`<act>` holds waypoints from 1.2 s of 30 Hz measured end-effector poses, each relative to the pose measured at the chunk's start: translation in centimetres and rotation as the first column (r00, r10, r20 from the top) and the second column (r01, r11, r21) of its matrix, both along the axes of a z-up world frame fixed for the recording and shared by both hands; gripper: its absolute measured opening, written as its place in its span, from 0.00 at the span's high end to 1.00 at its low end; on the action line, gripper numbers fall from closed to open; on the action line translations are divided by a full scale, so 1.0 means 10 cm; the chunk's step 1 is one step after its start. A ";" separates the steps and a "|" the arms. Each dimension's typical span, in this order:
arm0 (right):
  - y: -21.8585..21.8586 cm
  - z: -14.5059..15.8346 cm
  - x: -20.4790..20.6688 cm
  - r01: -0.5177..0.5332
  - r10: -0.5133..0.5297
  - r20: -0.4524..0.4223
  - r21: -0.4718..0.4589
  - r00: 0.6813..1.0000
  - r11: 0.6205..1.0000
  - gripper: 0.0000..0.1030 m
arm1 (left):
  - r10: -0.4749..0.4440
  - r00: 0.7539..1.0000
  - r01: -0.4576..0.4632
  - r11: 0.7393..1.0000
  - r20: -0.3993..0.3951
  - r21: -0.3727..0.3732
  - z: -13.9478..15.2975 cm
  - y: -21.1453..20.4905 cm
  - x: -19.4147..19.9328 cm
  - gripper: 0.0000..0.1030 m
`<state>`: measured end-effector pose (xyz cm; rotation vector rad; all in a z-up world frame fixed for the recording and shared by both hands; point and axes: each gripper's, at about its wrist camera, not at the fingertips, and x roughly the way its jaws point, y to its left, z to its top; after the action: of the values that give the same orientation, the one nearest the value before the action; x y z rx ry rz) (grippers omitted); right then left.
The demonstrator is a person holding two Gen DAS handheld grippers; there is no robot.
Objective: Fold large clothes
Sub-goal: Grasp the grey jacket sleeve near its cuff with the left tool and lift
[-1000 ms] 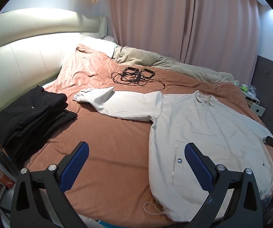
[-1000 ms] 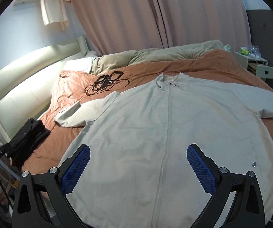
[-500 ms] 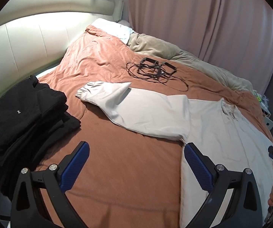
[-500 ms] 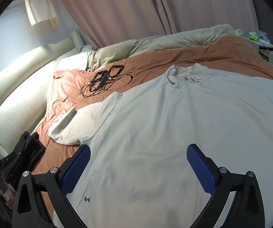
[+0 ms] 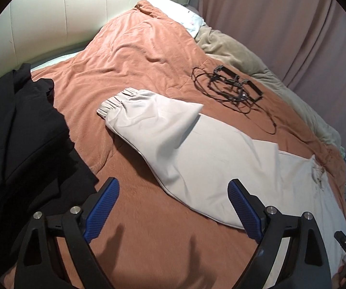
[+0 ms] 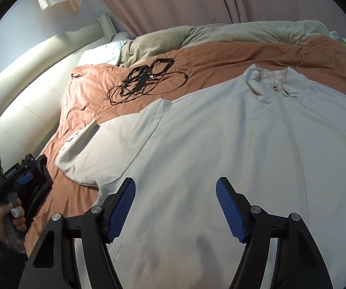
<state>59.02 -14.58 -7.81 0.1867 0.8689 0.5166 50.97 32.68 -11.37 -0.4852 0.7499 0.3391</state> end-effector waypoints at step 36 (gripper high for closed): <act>1.52 -1.12 0.45 -0.210 0.339 -0.399 0.333 0.852 0.919 0.90 | -0.209 0.961 0.195 0.976 0.180 0.094 1.12 -0.67 0.57 0.93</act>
<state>63.50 0.63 -19.01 0.4570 1.2886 0.8925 56.67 25.95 -0.19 -0.3601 0.5935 0.1267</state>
